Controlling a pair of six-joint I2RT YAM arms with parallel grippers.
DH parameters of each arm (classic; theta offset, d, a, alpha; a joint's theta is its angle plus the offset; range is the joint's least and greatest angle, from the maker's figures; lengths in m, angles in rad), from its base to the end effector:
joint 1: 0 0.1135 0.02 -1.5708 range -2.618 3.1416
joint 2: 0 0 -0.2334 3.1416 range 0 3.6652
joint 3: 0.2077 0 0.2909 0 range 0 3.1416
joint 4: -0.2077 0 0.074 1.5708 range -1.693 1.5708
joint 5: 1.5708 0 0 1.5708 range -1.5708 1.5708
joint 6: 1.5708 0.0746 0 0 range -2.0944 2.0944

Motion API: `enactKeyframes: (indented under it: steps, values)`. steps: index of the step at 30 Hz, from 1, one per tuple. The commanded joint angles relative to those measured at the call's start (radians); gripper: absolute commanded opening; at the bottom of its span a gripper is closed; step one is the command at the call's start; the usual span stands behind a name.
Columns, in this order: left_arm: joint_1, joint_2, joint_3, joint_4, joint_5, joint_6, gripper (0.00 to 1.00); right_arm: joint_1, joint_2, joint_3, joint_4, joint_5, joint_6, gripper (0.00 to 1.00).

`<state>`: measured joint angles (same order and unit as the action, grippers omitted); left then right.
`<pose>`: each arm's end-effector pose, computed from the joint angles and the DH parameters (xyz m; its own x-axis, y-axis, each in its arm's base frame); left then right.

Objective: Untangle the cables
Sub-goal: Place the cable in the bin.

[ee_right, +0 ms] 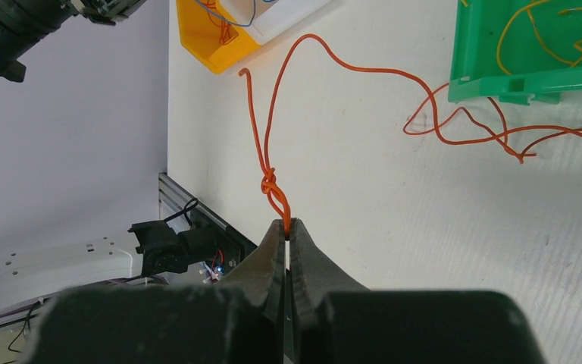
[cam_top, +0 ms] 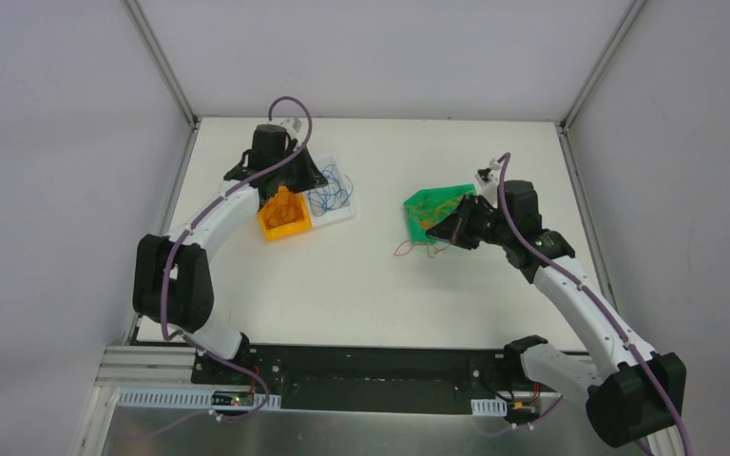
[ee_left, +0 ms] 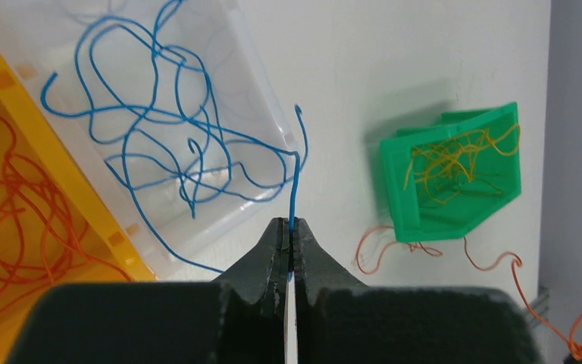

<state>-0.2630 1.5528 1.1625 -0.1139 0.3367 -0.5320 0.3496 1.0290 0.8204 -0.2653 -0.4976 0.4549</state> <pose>0.4072 -0.1352 0.2243 -0.6682 -0.3159 -0.6736 0.2156 0.7843 -0.5817 0.2835 0.1412 0.2495 -0.6927 0.1584 -0.7036 -0.4404 0.6796 0.5866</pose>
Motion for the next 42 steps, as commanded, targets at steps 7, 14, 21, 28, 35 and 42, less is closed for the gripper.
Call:
enactKeyframes:
  steps: [7, 14, 21, 28, 35, 42]
  values:
    - [-0.004, 0.31, 0.333, -0.108, -0.206, 0.167, 0.0, 0.005, -0.049, 0.029, -0.017, 0.0, -0.026, 0.0]
    - [-0.029, 0.45, 0.381, -0.145, -0.263, 0.234, 0.0, 0.005, -0.062, 0.026, -0.034, 0.012, -0.028, 0.0]
    - [-0.031, 0.436, 0.414, -0.166, -0.207, 0.26, 0.12, 0.009, -0.021, 0.038, -0.026, -0.035, -0.015, 0.0]
    - [-0.033, 0.222, 0.33, -0.174, -0.211, 0.246, 0.5, 0.168, 0.089, 0.097, 0.015, -0.01, 0.001, 0.0]
    - [-0.025, -0.094, 0.188, -0.231, -0.32, 0.259, 0.85, 0.398, 0.277, 0.308, 0.103, 0.006, -0.009, 0.0]
    - [-0.024, -0.302, 0.092, -0.393, -0.516, 0.101, 0.99, 0.422, 0.325, 0.392, 0.096, 0.142, -0.044, 0.3]
